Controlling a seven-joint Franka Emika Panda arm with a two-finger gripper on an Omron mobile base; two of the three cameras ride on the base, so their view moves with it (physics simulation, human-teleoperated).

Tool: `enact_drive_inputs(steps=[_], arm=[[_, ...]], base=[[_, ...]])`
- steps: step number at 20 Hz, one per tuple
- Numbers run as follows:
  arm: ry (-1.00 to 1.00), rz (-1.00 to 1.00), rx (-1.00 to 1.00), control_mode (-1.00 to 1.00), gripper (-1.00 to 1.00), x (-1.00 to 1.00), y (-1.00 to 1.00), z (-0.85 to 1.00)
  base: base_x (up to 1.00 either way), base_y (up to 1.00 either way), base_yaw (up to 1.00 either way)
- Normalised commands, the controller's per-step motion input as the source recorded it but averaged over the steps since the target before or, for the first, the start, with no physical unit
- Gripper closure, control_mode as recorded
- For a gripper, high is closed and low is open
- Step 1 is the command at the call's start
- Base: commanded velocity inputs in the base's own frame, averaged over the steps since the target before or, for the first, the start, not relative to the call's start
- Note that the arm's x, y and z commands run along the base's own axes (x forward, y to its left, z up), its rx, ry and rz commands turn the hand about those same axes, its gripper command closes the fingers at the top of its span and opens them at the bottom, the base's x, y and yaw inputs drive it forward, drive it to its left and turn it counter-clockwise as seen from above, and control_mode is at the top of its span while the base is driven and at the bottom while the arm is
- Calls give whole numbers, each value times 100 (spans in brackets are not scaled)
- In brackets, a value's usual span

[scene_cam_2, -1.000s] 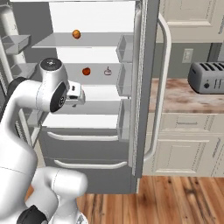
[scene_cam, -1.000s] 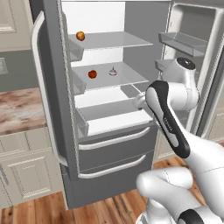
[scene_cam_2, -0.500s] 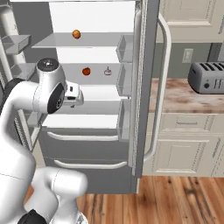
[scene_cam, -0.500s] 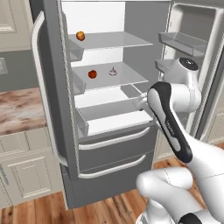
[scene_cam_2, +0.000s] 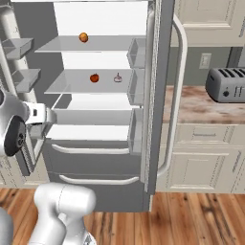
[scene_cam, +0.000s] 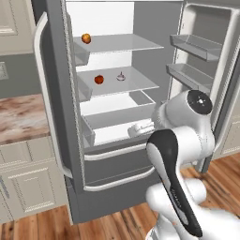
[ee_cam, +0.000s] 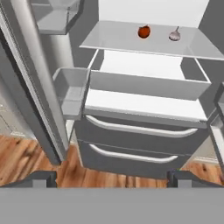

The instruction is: Place the tomato in the correct fridge rack based on whether it is a fruit or vegetable. Finally, close the fridge door.

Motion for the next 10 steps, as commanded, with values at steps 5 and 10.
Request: enact_drive_inputs(steps=[5, 10], arm=[[-44, 0, -1, -100, -100, -60, 100, 0], [-47, -1, 0, -100, -100, -61, 100, 0]], base=[[0, 0, 0], [0, 0, 0]])
